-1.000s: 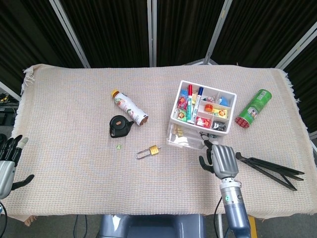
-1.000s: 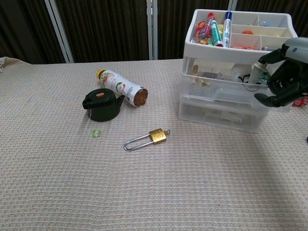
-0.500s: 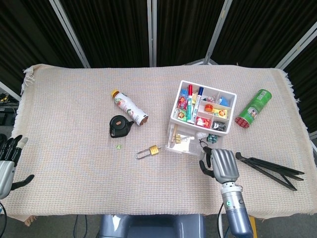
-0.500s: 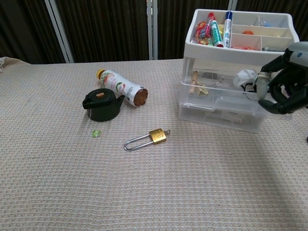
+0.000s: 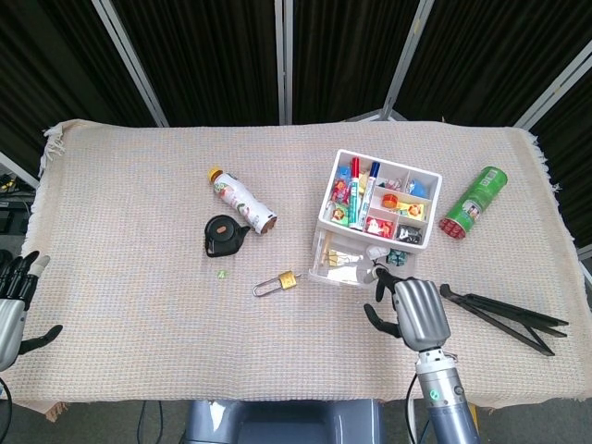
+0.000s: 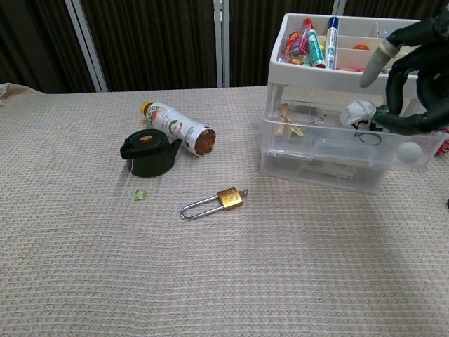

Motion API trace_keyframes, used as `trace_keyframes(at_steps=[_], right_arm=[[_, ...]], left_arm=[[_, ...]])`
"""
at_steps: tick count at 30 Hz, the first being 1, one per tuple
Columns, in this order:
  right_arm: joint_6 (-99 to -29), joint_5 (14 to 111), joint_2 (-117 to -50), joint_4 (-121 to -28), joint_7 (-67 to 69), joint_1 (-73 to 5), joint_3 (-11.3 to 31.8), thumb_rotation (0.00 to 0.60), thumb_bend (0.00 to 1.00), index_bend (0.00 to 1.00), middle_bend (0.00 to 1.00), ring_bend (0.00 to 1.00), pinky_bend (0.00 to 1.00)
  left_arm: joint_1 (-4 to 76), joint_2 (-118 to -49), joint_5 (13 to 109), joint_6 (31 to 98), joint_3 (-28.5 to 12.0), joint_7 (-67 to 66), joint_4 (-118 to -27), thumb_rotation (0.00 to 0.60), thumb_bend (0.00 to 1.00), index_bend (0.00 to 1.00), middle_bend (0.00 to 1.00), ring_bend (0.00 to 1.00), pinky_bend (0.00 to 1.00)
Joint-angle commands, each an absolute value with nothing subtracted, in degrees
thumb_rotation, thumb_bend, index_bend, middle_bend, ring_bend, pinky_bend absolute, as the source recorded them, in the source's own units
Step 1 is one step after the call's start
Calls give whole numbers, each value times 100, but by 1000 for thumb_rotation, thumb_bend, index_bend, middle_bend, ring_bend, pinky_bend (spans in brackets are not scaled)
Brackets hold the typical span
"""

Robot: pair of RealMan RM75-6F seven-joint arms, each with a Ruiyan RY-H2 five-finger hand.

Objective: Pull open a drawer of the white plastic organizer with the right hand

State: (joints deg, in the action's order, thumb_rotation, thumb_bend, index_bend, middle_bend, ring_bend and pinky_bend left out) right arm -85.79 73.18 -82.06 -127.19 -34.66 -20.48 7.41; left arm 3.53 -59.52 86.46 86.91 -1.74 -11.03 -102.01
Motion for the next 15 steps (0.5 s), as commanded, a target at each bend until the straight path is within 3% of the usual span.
trace_keyframes(at_steps=[1, 11, 15], right_arm=[[-8584, 7347, -7998, -12970, -3720, -2071, 788, 600, 161, 347, 514, 634, 523], [-7982, 6929, -7514, -12764, -4704, -2634, 1112, 600, 79, 331, 565, 623, 529], [-7903, 7428, -7499, -12259, -5004, -2853, 1155, 600, 55, 311, 743, 754, 626]], left_arm=[[344, -5947, 8643, 8707, -179, -1094, -10209, 600, 101, 0, 0, 0, 0], [341, -5937, 8642, 8708, -181, -1058, -10206, 600, 101, 0, 0, 0, 0], [341, -5939, 8623, 8709, -191, -1043, -10196, 600, 101, 0, 0, 0, 0]])
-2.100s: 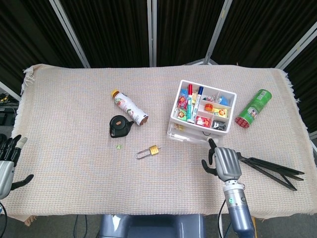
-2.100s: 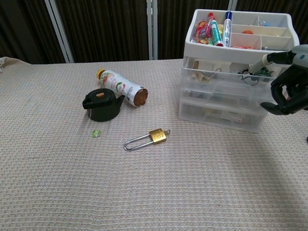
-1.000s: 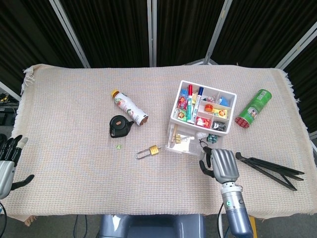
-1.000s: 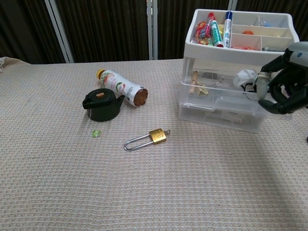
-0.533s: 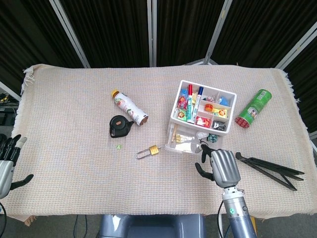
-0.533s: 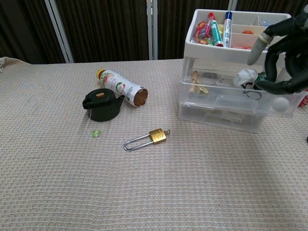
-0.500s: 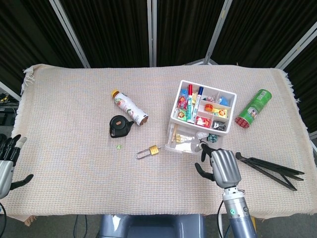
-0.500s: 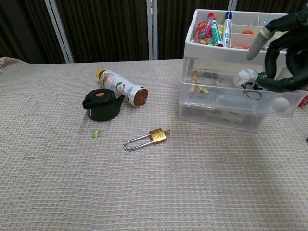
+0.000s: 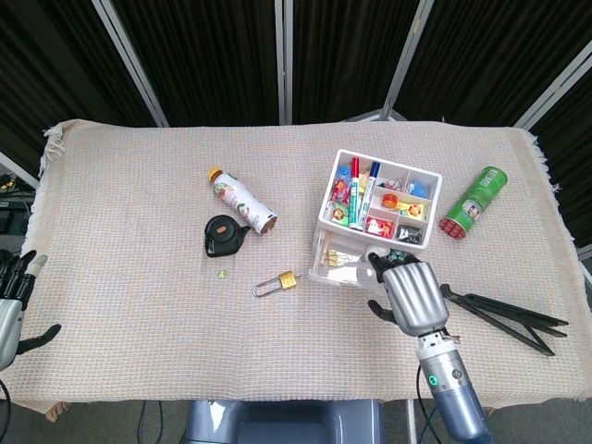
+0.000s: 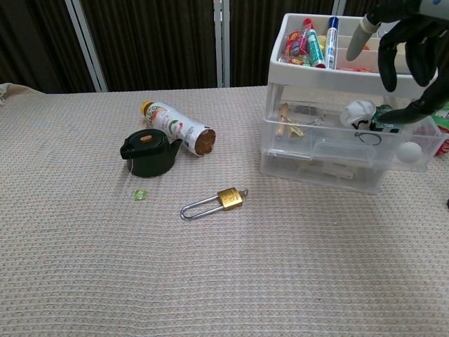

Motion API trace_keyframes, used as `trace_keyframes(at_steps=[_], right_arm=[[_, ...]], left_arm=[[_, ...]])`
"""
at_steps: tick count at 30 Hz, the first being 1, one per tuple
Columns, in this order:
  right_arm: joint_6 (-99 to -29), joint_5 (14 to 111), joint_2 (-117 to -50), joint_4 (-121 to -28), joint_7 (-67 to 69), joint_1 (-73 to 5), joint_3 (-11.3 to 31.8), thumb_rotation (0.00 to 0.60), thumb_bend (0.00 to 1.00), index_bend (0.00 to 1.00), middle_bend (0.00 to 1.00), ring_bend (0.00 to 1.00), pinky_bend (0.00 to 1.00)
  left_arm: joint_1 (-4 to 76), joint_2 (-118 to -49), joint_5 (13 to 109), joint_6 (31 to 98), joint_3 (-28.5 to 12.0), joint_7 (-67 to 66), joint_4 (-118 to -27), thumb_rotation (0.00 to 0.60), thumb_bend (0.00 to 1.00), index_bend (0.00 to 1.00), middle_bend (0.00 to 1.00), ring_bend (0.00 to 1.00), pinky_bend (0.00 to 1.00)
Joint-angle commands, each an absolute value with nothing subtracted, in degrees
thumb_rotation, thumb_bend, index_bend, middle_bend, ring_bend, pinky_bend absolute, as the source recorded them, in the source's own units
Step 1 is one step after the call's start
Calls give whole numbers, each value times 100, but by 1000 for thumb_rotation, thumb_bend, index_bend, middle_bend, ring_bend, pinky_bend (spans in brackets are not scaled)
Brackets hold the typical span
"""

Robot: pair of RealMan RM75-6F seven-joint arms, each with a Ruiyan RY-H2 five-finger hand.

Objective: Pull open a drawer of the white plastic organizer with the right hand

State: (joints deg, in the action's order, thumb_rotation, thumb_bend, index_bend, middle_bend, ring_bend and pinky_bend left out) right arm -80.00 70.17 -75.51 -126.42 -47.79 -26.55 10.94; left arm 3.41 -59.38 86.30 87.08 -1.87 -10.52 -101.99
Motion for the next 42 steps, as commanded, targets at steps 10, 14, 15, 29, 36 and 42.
trace_keyframes(at_steps=[10, 14, 15, 29, 36, 42], right_arm=[[-7728, 9174, -7265, -11188, -5027, -3248, 1125, 600, 55, 339, 962, 940, 745], [-7453, 9548, -7181, -10968, -5030, -3445, 1087, 600, 53, 343, 970, 943, 746], [-7396, 9615, -7173, -10915, -5050, -3490, 1086, 600, 53, 344, 970, 943, 746], [-6563, 9540, -7101, -10535, -5812, -3882, 1195, 600, 52, 418, 970, 943, 746], [-6411, 9305, -6988, -10542, -6032, -3855, 1165, 600, 49, 462, 970, 943, 746], [-6264, 9135, -6905, -10520, -6346, -3819, 1070, 600, 49, 470, 970, 942, 745]], left_arm=[[339, -5977, 8603, 8736, -217, -1086, -10174, 600, 102, 0, 0, 0, 0], [336, -5987, 8601, 8746, -220, -1102, -10175, 600, 102, 0, 0, 0, 0], [336, -5989, 8592, 8741, -221, -1105, -10171, 600, 102, 0, 0, 0, 0], [357, -5983, 8525, 8677, -236, -1048, -10111, 600, 102, 0, 0, 0, 0], [358, -5982, 8525, 8676, -235, -1040, -10106, 600, 102, 0, 0, 0, 0], [355, -5979, 8543, 8686, -230, -1046, -10118, 600, 102, 0, 0, 0, 0]])
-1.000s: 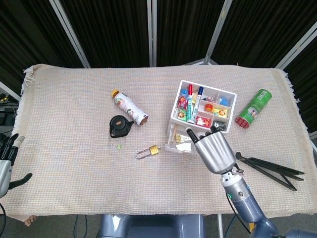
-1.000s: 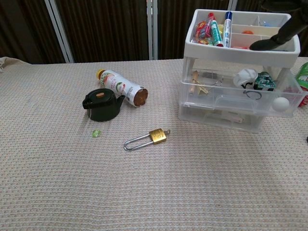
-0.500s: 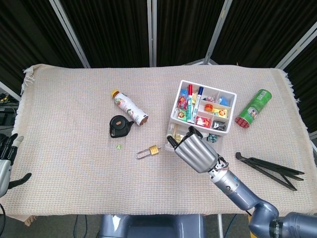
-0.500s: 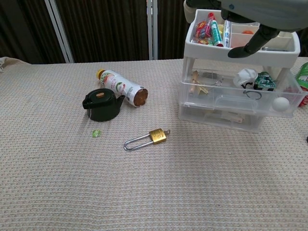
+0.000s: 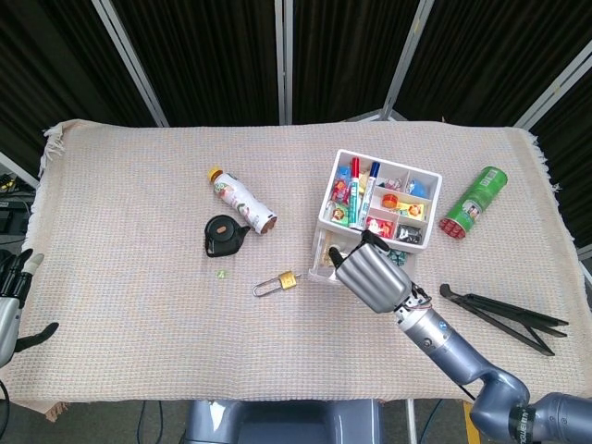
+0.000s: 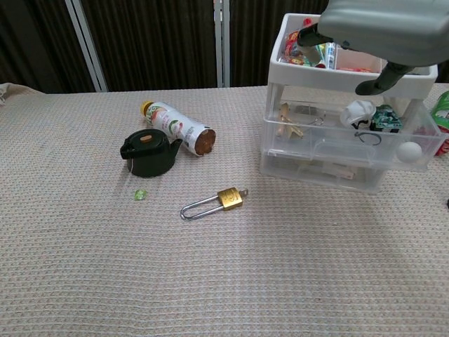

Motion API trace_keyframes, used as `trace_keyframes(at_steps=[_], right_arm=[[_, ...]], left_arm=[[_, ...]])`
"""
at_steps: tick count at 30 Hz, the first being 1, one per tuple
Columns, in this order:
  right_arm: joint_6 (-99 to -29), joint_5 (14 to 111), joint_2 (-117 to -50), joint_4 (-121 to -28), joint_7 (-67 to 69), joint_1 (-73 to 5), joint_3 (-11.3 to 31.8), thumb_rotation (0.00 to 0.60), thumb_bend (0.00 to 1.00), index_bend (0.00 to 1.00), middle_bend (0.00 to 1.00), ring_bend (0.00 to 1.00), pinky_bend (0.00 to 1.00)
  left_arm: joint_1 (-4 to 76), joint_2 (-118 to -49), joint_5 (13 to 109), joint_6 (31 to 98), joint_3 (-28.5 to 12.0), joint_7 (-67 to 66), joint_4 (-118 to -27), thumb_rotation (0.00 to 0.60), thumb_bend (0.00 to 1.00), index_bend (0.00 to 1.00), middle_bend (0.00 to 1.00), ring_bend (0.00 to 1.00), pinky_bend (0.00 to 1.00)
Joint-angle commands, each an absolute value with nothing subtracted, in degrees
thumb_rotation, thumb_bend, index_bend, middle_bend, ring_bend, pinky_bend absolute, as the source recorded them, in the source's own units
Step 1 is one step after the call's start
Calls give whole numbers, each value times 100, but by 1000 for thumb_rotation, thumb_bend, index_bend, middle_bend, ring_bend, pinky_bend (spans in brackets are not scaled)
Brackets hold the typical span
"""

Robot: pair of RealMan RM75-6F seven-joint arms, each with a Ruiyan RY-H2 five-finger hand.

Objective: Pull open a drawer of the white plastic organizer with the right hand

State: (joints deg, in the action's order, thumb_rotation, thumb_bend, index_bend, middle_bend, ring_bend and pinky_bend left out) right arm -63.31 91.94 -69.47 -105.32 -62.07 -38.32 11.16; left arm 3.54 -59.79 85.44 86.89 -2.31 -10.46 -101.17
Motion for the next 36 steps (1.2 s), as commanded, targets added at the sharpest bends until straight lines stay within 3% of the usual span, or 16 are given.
trace_keyframes(at_steps=[1, 36], right_arm=[[-6246, 9121, -6895, -10514, -6382, -3818, 1059, 600, 50, 471, 970, 942, 745], [-5602, 9140, -7157, -9451, -6383, -4262, 795, 600, 49, 434, 970, 942, 746]], left_arm=[[356, -5980, 8538, 8679, -229, -1047, -10117, 600, 102, 0, 0, 0, 0], [388, -6020, 8474, 8604, -226, -1157, -10115, 600, 102, 0, 0, 0, 0]])
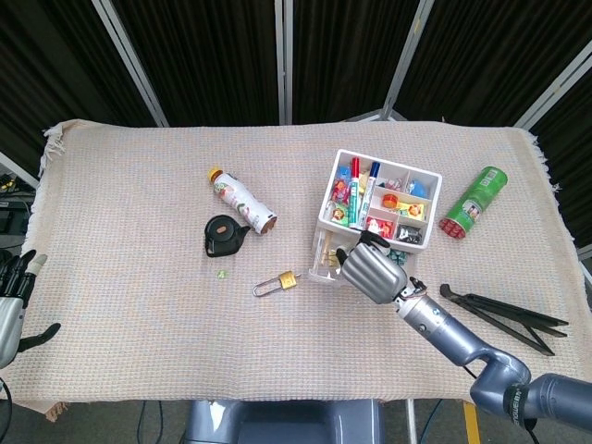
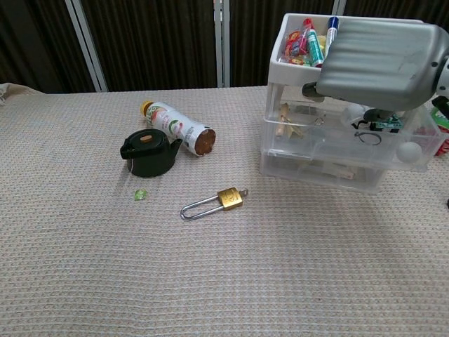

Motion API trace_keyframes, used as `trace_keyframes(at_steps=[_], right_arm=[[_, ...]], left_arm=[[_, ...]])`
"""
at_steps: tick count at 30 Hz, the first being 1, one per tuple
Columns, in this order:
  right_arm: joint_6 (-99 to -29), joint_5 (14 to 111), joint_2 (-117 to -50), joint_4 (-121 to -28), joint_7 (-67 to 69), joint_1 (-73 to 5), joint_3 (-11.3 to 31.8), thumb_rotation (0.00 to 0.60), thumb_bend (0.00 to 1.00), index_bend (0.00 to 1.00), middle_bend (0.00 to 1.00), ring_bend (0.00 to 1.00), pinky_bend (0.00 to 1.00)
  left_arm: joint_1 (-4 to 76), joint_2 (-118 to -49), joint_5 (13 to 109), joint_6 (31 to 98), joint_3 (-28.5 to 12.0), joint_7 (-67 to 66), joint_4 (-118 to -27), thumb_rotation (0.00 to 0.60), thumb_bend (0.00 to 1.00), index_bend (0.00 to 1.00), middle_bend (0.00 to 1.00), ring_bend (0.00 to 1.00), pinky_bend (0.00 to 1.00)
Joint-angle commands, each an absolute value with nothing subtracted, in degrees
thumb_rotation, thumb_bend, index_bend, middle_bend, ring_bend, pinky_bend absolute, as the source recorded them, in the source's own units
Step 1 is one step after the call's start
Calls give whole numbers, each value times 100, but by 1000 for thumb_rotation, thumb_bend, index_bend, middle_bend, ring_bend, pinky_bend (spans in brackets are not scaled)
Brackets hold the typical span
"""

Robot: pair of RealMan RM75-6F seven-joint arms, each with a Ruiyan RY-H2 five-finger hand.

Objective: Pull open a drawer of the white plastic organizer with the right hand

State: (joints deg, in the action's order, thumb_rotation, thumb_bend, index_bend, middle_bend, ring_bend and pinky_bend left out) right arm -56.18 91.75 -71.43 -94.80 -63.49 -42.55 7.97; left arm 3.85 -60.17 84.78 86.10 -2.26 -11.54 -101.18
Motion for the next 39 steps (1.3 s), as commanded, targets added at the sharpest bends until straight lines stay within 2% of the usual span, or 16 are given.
trace_keyframes(at_steps=[1, 18, 27, 39], right_arm=[[-5589, 9088, -7160, -9422, -6422, -4260, 798, 600, 49, 434, 970, 942, 745], [-5545, 8564, -7123, -9513, -7143, -4214, 717, 600, 48, 457, 970, 942, 745], [-5571, 8524, -7230, -9412, -7067, -4255, 649, 600, 82, 492, 971, 942, 745], [-5701, 8827, -7372, -9111, -6596, -4312, 535, 600, 194, 647, 985, 946, 745]], left_arm=[[392, -6022, 8468, 8590, -224, -1153, -10114, 600, 102, 0, 0, 0, 0], [399, -5992, 8529, 8573, -188, -1101, -10158, 600, 102, 0, 0, 0, 0], [397, -5969, 8545, 8575, -181, -1042, -10156, 600, 102, 0, 0, 0, 0], [405, -5965, 8562, 8550, -162, -1048, -10167, 600, 102, 0, 0, 0, 0]])
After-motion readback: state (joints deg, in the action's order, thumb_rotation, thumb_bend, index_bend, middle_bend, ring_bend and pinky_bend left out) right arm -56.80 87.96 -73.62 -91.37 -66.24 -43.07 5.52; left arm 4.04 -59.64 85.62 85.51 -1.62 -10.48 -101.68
